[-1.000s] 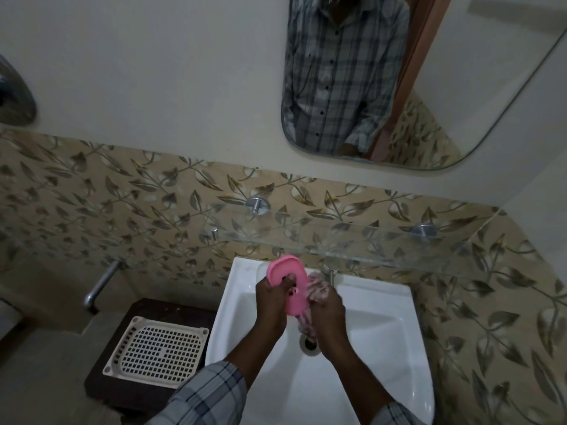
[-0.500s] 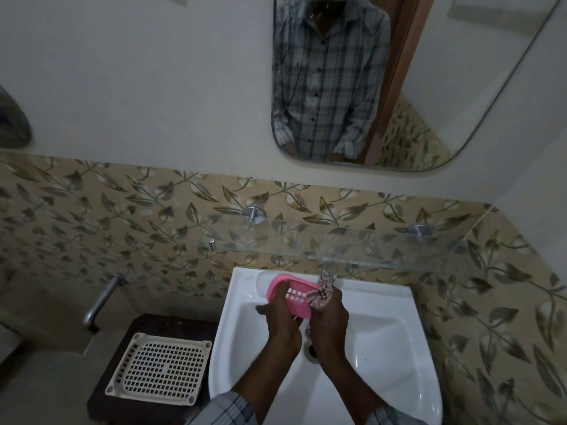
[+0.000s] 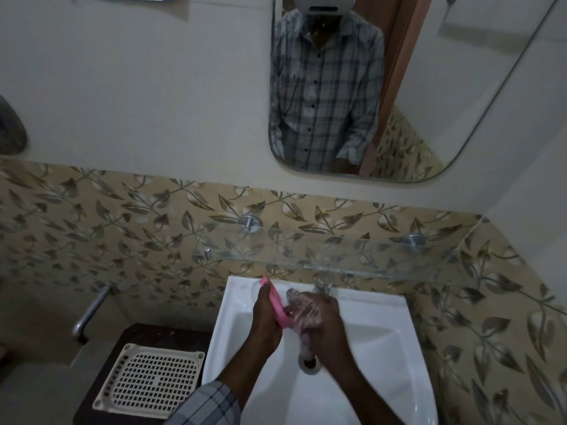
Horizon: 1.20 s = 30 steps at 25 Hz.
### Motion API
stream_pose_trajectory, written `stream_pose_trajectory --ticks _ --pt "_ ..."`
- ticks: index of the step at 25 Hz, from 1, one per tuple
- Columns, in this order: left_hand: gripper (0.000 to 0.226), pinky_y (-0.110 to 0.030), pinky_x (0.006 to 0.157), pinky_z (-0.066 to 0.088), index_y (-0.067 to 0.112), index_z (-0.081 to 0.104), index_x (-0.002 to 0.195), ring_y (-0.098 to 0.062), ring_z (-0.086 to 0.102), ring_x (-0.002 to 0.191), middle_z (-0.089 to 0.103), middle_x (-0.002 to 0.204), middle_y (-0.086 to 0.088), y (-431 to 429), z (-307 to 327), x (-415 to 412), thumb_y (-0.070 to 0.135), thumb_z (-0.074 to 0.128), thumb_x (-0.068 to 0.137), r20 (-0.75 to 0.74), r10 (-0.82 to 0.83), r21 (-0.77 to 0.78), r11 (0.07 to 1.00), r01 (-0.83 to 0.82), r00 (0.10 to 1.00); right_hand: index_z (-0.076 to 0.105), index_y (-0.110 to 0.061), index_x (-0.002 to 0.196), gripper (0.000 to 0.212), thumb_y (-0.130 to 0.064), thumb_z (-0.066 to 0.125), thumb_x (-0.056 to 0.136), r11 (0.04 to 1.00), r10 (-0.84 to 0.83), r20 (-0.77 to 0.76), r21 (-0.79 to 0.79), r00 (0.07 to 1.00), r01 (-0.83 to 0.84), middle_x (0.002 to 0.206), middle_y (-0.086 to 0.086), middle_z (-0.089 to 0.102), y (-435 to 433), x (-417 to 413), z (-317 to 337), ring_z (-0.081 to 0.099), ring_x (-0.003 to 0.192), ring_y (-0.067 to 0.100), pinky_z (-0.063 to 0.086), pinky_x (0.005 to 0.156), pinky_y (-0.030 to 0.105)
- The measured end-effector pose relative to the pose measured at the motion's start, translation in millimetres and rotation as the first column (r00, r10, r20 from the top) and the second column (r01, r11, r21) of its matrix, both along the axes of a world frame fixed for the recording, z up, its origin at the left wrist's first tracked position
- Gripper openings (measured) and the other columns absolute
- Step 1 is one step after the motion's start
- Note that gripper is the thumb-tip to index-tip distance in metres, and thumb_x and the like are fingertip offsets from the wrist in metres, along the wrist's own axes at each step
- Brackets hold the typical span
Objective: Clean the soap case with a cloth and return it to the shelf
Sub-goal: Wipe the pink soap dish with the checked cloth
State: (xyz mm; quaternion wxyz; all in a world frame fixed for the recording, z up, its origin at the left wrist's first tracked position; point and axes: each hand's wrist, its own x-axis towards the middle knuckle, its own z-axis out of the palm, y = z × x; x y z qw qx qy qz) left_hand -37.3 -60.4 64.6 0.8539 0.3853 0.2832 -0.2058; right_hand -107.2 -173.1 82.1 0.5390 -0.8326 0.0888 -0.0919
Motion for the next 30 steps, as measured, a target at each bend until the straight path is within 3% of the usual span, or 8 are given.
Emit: stream_pose_trajectory --ticks 3,5,9,12,16,22,26,30 --pt "0.05 -0.037 0.073 0.048 0.01 0.052 0.133 -0.031 0.06 0.082 0.065 0.099 -0.017 -2 9 -11 0.045 0.042 0.1 0.038 -0.12 0.088 0.989 0.117 0.992 0.059 -0.017 0.126 0.043 0.005 0.058 0.089 0.982 -0.19 -0.045 0.002 0.981 0.191 0.105 0.001 0.07 -9 23 9 0.07 0.097 0.021 0.056 0.075 0.015" --pt "0.05 -0.039 0.086 0.051 0.001 0.061 0.126 -0.031 0.066 0.094 0.07 0.109 -0.021 -13 16 -19 0.04 0.044 0.101 0.089 -0.142 0.035 0.99 0.14 0.986 0.061 -0.016 0.125 0.037 0.0 0.059 0.092 0.996 -0.079 -0.028 -0.043 0.997 0.077 0.103 -0.002 0.07 10 24 16 0.069 0.097 0.018 0.049 0.074 0.006" --pt "0.055 -0.046 0.094 0.049 -0.002 0.057 0.13 -0.036 0.063 0.1 0.066 0.114 -0.026 -1 16 -16 0.043 0.045 0.101 0.03 -0.116 -0.063 0.991 0.118 0.993 0.07 -0.013 0.118 0.027 -0.012 0.063 0.092 0.969 0.222 -0.077 -0.091 0.972 -0.228 0.108 0.002 0.072 8 2 -2 0.067 0.095 0.008 0.052 0.08 0.015" --pt "0.057 -0.052 0.09 0.048 -0.001 0.053 0.133 -0.042 0.06 0.098 0.06 0.122 -0.029 19 -6 -14 0.044 0.047 0.099 -0.013 -0.093 -0.121 0.989 0.091 0.996 0.075 -0.004 0.109 0.032 0.008 0.066 0.081 0.884 0.405 -0.06 -0.228 0.912 -0.408 0.098 0.013 0.075 -26 -12 -5 0.071 0.084 0.02 0.057 0.073 0.028" --pt "0.06 -0.05 0.087 0.053 -0.001 0.06 0.13 -0.042 0.063 0.099 0.064 0.116 -0.029 34 -20 -14 0.041 0.057 0.088 0.091 -0.208 -0.309 0.924 0.226 0.974 0.071 -0.022 0.117 0.053 0.014 0.058 0.08 0.972 0.126 0.026 -0.201 0.992 -0.118 0.102 -0.004 0.074 -43 11 13 0.066 0.085 -0.009 0.052 0.075 0.017" --pt "0.054 -0.044 0.093 0.056 0.0 0.069 0.12 -0.034 0.067 0.112 0.066 0.125 -0.024 24 -23 -15 0.042 0.045 0.096 0.149 -0.209 -0.353 0.902 0.249 0.967 0.06 -0.005 0.132 0.041 -0.001 0.049 0.092 0.891 0.332 -0.011 -0.324 0.943 -0.318 0.141 0.015 0.055 28 17 11 0.047 0.135 0.027 0.035 0.115 0.038" --pt "0.07 -0.048 0.089 0.057 -0.009 0.067 0.118 -0.041 0.068 0.099 0.067 0.112 -0.03 38 -28 -10 0.052 0.059 0.083 0.135 -0.235 -0.334 0.904 0.267 0.963 0.062 -0.022 0.132 0.052 0.006 0.049 0.09 0.8 0.562 -0.098 -0.188 0.822 -0.569 0.143 0.003 0.056 4 -5 2 0.045 0.135 0.011 0.033 0.118 0.035" --pt "0.086 -0.049 0.097 0.048 -0.01 0.059 0.126 -0.04 0.064 0.101 0.064 0.113 -0.031 35 -31 -17 0.034 0.092 0.059 0.198 -0.235 -0.301 0.909 0.287 0.952 0.073 -0.013 0.116 0.063 0.021 0.046 0.069 0.841 0.541 0.026 -0.006 0.841 -0.541 0.118 0.002 0.073 -10 5 20 0.066 0.115 0.016 0.054 0.099 0.035"
